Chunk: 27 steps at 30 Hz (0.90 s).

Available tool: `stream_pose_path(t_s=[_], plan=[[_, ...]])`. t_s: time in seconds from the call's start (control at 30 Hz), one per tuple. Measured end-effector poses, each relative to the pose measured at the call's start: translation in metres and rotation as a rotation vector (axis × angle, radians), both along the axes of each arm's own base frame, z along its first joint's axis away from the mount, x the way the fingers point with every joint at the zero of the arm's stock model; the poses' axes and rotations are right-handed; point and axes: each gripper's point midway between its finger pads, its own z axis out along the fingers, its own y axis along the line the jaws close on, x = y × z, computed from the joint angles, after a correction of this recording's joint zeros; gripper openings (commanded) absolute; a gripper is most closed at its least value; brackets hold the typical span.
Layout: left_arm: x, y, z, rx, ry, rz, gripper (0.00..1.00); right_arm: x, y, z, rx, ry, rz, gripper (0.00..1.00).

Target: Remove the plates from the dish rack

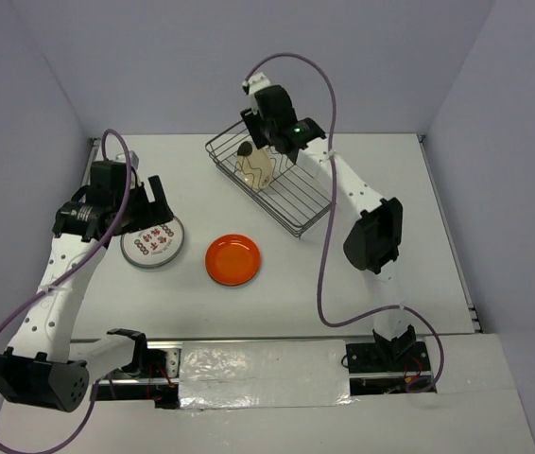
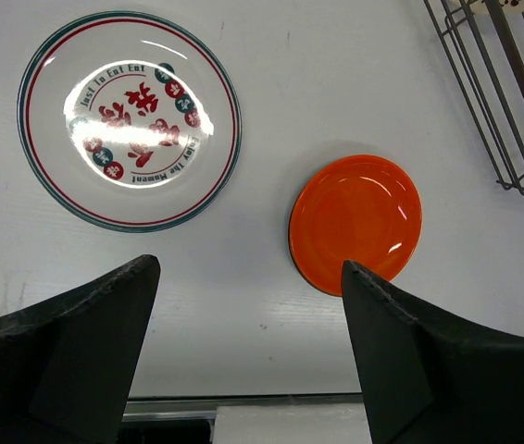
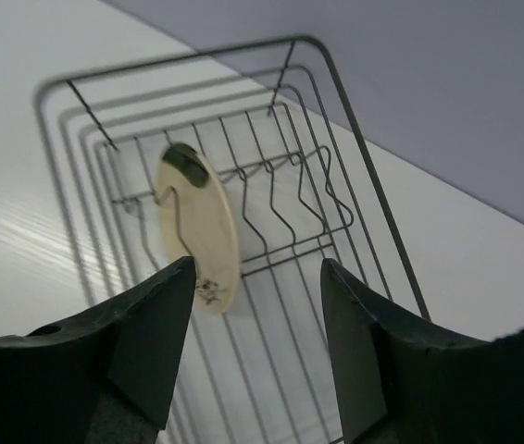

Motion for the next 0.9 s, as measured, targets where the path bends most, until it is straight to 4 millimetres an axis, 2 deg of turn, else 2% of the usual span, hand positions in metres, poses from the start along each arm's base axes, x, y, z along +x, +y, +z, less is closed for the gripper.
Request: stream_pose_path(t_s=[0.07, 0.13, 0.2, 0.27, 0.43, 0.53, 0.6, 0.77, 0.87, 0.9], plan=[[-0.003, 0.000, -0.003, -0.001, 0.006, 0.000, 0.92, 0.013, -0.006, -0.045, -0.090, 0.040, -0.001, 0.61], [-0.008, 0.000, -0.009, -0.001, 0.018, -0.002, 0.92, 0.014, -0.013, -0.086, -0.164, 0.095, 0.017, 0.60], [-0.015, 0.001, -0.016, 0.000, 0.037, -0.004, 0.92, 0.015, -0.013, -0.107, -0.186, 0.126, 0.045, 0.59], [-0.020, 0.001, -0.021, 0.002, 0.058, -0.005, 0.92, 0.018, -0.008, -0.110, -0.173, 0.123, 0.077, 0.59], [-0.027, 0.004, -0.027, 0.018, 0.085, -0.004, 0.92, 0.027, 0.006, -0.096, -0.113, 0.072, 0.129, 0.59], [-0.031, 0.006, -0.030, 0.024, 0.093, -0.003, 0.92, 0.033, 0.011, -0.098, -0.102, 0.061, 0.133, 0.58], [-0.033, 0.006, -0.032, 0.027, 0.099, -0.005, 0.92, 0.041, 0.015, -0.106, -0.101, 0.060, 0.135, 0.57], [-0.037, 0.007, -0.037, 0.043, 0.114, -0.021, 0.92, 0.045, 0.016, -0.139, -0.124, 0.106, 0.142, 0.52], [-0.037, 0.007, -0.038, 0.045, 0.118, -0.023, 0.92, 0.046, 0.015, -0.149, -0.143, 0.117, 0.142, 0.43], [-0.037, 0.007, -0.039, 0.045, 0.121, -0.024, 0.92, 0.047, 0.014, -0.151, -0.151, 0.118, 0.141, 0.34]])
